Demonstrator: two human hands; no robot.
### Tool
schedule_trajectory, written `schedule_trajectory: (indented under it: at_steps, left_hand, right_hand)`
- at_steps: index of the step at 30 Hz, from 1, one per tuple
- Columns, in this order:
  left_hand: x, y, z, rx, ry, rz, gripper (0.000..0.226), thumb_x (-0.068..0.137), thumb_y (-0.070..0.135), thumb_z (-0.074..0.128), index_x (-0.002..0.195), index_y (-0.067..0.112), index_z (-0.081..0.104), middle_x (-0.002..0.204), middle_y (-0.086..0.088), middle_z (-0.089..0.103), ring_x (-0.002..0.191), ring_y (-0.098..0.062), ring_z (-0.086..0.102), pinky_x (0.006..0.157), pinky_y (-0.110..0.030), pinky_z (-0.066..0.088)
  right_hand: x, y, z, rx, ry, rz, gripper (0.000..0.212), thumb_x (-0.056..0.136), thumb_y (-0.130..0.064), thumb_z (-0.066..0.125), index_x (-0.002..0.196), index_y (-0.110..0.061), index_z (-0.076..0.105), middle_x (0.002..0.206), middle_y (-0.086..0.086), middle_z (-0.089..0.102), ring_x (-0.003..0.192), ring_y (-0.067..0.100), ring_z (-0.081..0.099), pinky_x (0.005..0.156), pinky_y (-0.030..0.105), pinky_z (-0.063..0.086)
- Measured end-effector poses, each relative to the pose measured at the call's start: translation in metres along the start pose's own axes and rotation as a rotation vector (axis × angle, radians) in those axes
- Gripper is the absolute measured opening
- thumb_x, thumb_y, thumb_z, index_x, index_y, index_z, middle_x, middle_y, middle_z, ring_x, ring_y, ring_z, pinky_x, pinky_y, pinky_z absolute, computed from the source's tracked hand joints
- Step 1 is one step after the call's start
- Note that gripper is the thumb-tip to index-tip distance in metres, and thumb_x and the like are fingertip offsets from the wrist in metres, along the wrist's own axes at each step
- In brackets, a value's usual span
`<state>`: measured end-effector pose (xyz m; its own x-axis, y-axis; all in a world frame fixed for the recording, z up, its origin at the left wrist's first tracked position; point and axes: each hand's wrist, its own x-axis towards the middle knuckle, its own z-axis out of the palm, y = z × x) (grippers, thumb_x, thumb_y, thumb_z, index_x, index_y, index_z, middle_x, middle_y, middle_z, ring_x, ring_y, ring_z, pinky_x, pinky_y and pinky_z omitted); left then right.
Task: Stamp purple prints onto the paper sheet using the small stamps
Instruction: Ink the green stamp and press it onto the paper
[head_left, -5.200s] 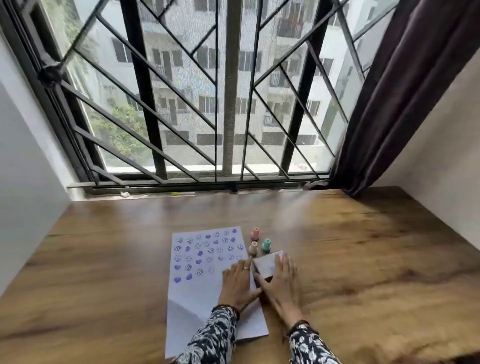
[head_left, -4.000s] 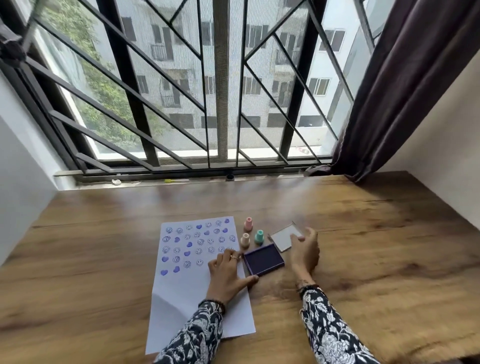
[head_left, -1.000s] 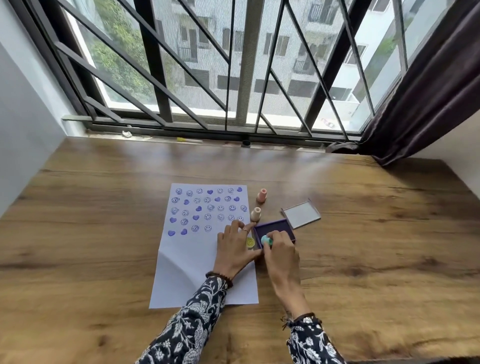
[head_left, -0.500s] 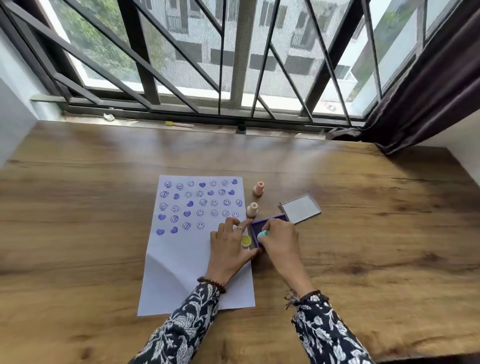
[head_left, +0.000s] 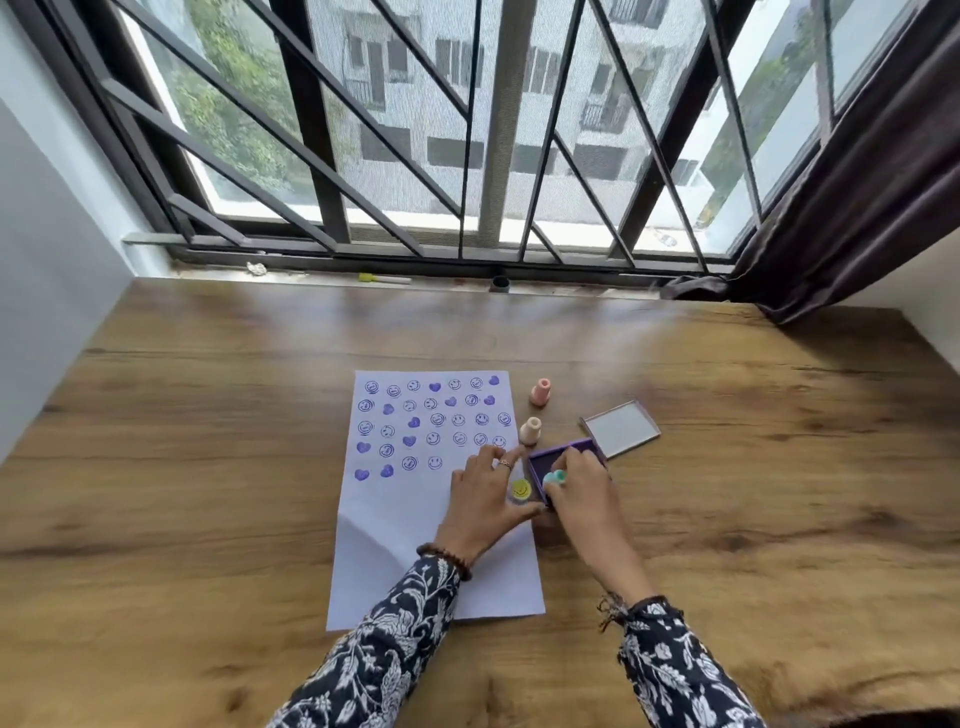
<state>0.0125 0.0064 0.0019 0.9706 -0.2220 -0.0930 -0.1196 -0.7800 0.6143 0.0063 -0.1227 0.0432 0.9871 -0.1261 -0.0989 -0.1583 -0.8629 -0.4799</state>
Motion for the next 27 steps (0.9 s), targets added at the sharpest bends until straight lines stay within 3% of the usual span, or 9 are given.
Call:
schedule_trajectory:
  at_steps: [3, 6, 10, 12, 16, 20, 24, 27]
  left_hand:
    - [-0.008, -0.027, -0.025, -0.019, 0.049, 0.060, 0.063, 0.079, 0.045, 0.061, 0.133, 0.024, 0.038, 0.132, -0.004, 0.045, 0.120, -0.023, 0.041, 0.096, -0.037, 0.032]
    - [-0.017, -0.065, -0.054, 0.013, 0.132, 0.089, 0.056, 0.080, 0.037, 0.063, 0.130, 0.022, 0.044, 0.135, -0.004, 0.047, 0.126, -0.023, 0.040, 0.102, -0.036, 0.030]
    - [-0.023, -0.104, -0.075, 0.162, 0.120, 0.059, 0.080, 0.074, 0.052, 0.063, 0.139, 0.019, 0.029, 0.150, -0.004, 0.031, 0.140, -0.022, 0.022, 0.115, -0.039, 0.019]
    - [-0.028, -0.116, -0.075, 0.201, 0.052, 0.019, 0.089, 0.073, 0.062, 0.057, 0.141, 0.020, 0.019, 0.154, -0.002, 0.020, 0.143, -0.020, 0.013, 0.117, -0.038, 0.011]
    - [-0.041, -0.125, -0.064, 0.207, 0.112, 0.007, 0.091, 0.072, 0.070, 0.048, 0.142, 0.021, 0.016, 0.154, 0.001, 0.020, 0.142, -0.017, 0.013, 0.117, -0.037, 0.009]
    - [-0.047, -0.126, -0.059, 0.199, 0.172, -0.012, 0.091, 0.071, 0.071, 0.046, 0.142, 0.022, 0.017, 0.154, 0.003, 0.020, 0.142, -0.014, 0.014, 0.116, -0.035, 0.009]
    - [-0.047, -0.127, -0.058, 0.206, 0.183, 0.005, 0.090, 0.072, 0.072, 0.044, 0.142, 0.021, 0.017, 0.154, 0.002, 0.022, 0.141, -0.016, 0.015, 0.116, -0.036, 0.010]
    - [-0.048, -0.128, -0.058, 0.225, 0.180, 0.008, 0.090, 0.073, 0.072, 0.042, 0.142, 0.020, 0.017, 0.153, 0.001, 0.024, 0.141, -0.017, 0.017, 0.116, -0.037, 0.012]
  right_hand:
    - [-0.009, 0.006, 0.004, 0.234, 0.136, 0.152, 0.013, 0.081, -0.012, 0.066, 0.093, -0.009, 0.064, 0.090, 0.007, 0.060, 0.085, 0.025, 0.058, 0.068, 0.028, 0.038]
    - [-0.020, -0.001, 0.012, 0.619, 0.278, 0.406, 0.013, 0.077, -0.016, 0.073, 0.089, -0.011, 0.069, 0.083, 0.006, 0.069, 0.075, 0.021, 0.065, 0.064, 0.026, 0.047]
    - [-0.028, -0.032, 0.031, 0.961, 0.256, 0.505, 0.011, 0.077, -0.011, 0.072, 0.087, -0.013, 0.069, 0.091, 0.014, 0.071, 0.078, 0.022, 0.065, 0.075, 0.036, 0.054]
    - [-0.029, -0.052, 0.041, 1.017, 0.234, 0.467, 0.011, 0.078, -0.008, 0.071, 0.087, -0.015, 0.067, 0.093, 0.014, 0.070, 0.074, 0.019, 0.065, 0.070, 0.029, 0.056]
    - [-0.026, -0.086, 0.055, 0.697, 0.230, 0.282, 0.014, 0.080, -0.011, 0.067, 0.094, -0.008, 0.068, 0.096, 0.015, 0.070, 0.090, 0.027, 0.064, 0.085, 0.040, 0.052]
    - [-0.025, -0.104, 0.065, 0.338, 0.204, 0.123, 0.018, 0.084, -0.009, 0.060, 0.100, -0.003, 0.065, 0.105, 0.015, 0.064, 0.098, 0.026, 0.058, 0.083, 0.020, 0.036]
    - [-0.026, -0.110, 0.071, 0.118, 0.169, 0.062, 0.020, 0.089, -0.008, 0.051, 0.107, -0.003, 0.059, 0.111, 0.016, 0.057, 0.099, 0.031, 0.059, 0.086, 0.035, 0.044]
    - [-0.026, -0.113, 0.072, 0.030, 0.168, 0.044, 0.021, 0.092, -0.009, 0.048, 0.109, -0.002, 0.057, 0.113, 0.017, 0.055, 0.099, 0.033, 0.059, 0.084, 0.038, 0.045]
